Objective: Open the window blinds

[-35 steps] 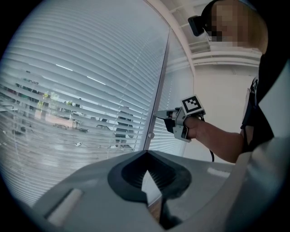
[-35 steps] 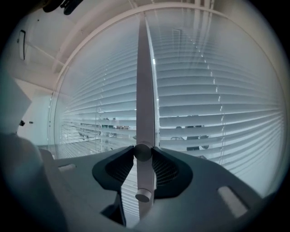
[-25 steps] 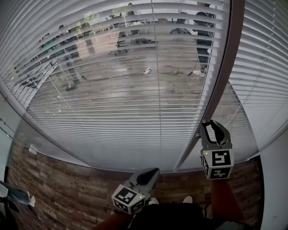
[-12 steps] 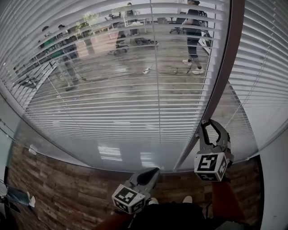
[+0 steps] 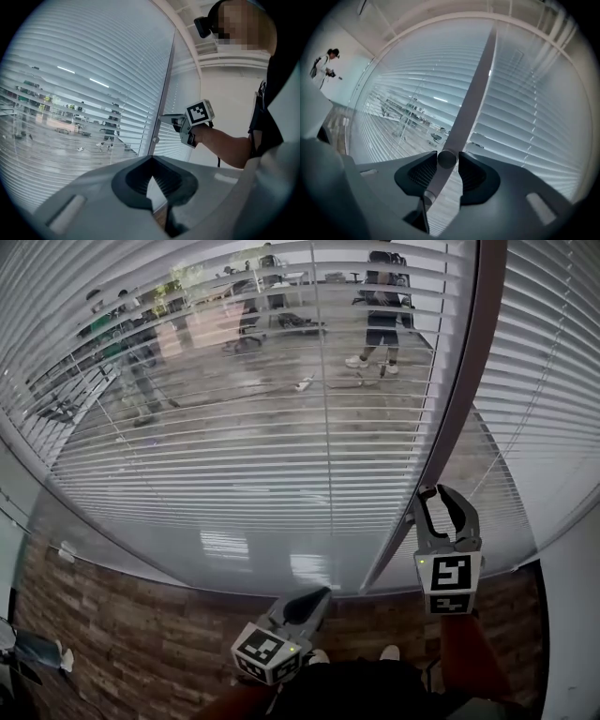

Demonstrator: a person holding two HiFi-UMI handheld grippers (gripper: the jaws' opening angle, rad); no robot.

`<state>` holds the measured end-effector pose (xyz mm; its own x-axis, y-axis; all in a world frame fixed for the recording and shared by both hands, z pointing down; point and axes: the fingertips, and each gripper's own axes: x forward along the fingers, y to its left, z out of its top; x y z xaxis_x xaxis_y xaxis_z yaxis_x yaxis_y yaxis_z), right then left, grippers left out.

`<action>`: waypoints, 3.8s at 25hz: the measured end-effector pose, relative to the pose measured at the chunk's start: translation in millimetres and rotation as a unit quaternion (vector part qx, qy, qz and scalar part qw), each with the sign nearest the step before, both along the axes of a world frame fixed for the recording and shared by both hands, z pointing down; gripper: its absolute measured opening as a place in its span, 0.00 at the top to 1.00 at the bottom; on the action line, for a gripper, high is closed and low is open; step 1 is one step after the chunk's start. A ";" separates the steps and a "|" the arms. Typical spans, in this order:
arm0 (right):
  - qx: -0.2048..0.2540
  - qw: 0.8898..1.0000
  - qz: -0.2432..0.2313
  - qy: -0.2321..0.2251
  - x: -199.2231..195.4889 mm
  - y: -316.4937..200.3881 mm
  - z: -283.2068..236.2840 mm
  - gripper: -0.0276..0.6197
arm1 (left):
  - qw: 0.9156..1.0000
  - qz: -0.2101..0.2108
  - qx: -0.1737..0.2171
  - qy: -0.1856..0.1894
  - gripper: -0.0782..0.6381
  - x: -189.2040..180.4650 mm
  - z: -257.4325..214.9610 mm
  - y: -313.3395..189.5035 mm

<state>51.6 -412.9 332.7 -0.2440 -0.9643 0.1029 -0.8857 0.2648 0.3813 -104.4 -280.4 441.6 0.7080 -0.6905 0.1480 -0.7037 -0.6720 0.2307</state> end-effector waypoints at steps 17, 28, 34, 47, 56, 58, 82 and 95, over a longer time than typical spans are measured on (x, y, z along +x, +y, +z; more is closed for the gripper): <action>-0.064 0.976 -0.012 -0.210 5.9 -2.1 10.1 0.72 | 1.000 0.008 -0.009 -0.001 0.89 2.0 7.0 5.8; -0.022 1.000 0.009 -0.016 -1.6 2.8 8.9 0.73 | 1.000 0.005 -0.007 0.000 0.89 -2.4 5.7 8.0; 0.002 0.993 0.031 0.114 -1.4 1.0 9.5 0.73 | 1.000 0.004 -0.007 0.006 0.89 -0.3 4.3 5.3; 0.023 0.983 0.044 0.179 -1.6 -1.9 11.1 0.73 | 1.000 0.003 -0.004 0.001 0.89 0.4 5.5 -0.3; -0.042 0.987 -0.023 -0.156 4.9 1.0 3.8 0.69 | 1.000 0.001 -0.008 0.000 0.89 -1.2 7.6 1.4; -0.070 0.970 -0.035 -0.229 6.5 -1.7 6.4 0.69 | 1.000 0.002 -0.011 0.000 0.89 -0.8 8.1 2.4; -0.021 1.000 0.001 0.002 -2.4 -3.5 2.3 0.73 | 1.000 0.000 -0.007 -0.004 0.89 0.1 0.9 -1.7; 0.004 0.989 0.028 0.142 -0.6 -3.1 7.8 0.73 | 1.000 0.000 -0.006 -0.001 0.89 -0.8 2.3 1.1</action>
